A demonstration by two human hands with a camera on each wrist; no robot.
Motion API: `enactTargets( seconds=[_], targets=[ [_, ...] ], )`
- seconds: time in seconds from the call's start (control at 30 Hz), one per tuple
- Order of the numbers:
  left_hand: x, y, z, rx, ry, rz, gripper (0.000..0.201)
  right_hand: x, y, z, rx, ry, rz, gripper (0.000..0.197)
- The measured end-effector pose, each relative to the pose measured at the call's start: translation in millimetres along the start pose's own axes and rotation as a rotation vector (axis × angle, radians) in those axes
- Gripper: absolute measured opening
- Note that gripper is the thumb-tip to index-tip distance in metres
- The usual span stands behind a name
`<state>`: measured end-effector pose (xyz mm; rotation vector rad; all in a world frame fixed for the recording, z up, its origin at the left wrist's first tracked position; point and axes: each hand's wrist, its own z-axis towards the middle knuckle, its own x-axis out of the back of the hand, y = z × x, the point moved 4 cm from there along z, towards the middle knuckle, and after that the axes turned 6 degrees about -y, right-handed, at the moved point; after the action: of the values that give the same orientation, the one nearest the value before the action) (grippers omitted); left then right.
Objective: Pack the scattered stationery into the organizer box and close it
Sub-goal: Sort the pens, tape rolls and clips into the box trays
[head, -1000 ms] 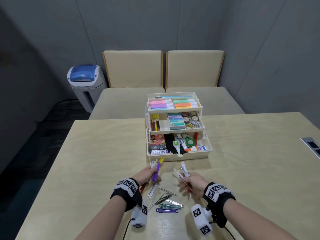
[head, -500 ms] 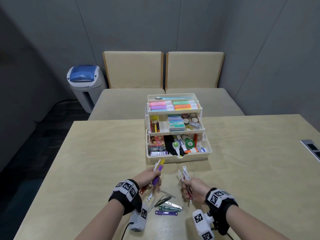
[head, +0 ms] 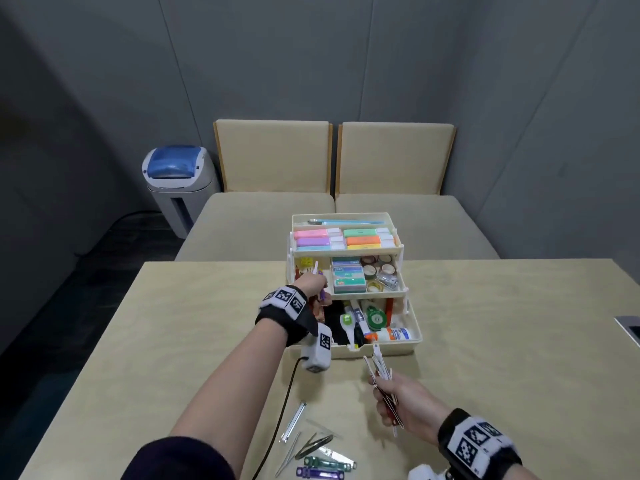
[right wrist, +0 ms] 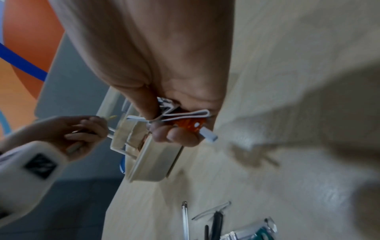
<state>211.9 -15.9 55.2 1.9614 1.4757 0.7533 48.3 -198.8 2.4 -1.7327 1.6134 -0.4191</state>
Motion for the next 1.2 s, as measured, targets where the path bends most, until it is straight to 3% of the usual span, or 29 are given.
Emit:
enactTargets(
  seconds=[0.07, 0.2, 0.4, 0.57, 0.73, 0.9, 1.2],
  targets=[
    [-1.1, 7.3, 6.4, 0.03, 0.064, 0.056, 0.014, 4.6, -6.0, -2.9, 0.009, -0.025, 0.003, 0.011],
    [-2.3, 25.4, 12.9, -0.014, 0.151, 0.283, 0.034, 14.8, -20.5, -2.0, 0.025, -0.051, 0.008, 0.01],
    [0.2, 39.4, 22.6, -0.051, 0.172, 0.271, 0.031, 17.1, -53.6, 7.8, 0.057, -0.09, -0.037, 0.01],
    [5.3, 38.8, 30.8, -0.042, 0.101, 0.149, 0.03, 13.6, -72.9, 21.0, 0.059, -0.102, -0.047, 0.008],
    [12.4, 36.5, 32.9, -0.051, 0.083, 0.325, 0.028, 11.5, -78.1, 25.8, 0.064, -0.092, -0.028, 0.01],
    [17.6, 36.6, 30.7, -0.093, 0.159, 0.56, 0.015, 10.5, -75.5, 23.9, 0.06, -0.083, -0.016, 0.009],
    [13.2, 28.2, 35.8, -0.146, 0.19, 0.658, 0.024, 7.9, -66.9, 16.8, 0.069, -0.048, 0.026, 0.009]
  ],
)
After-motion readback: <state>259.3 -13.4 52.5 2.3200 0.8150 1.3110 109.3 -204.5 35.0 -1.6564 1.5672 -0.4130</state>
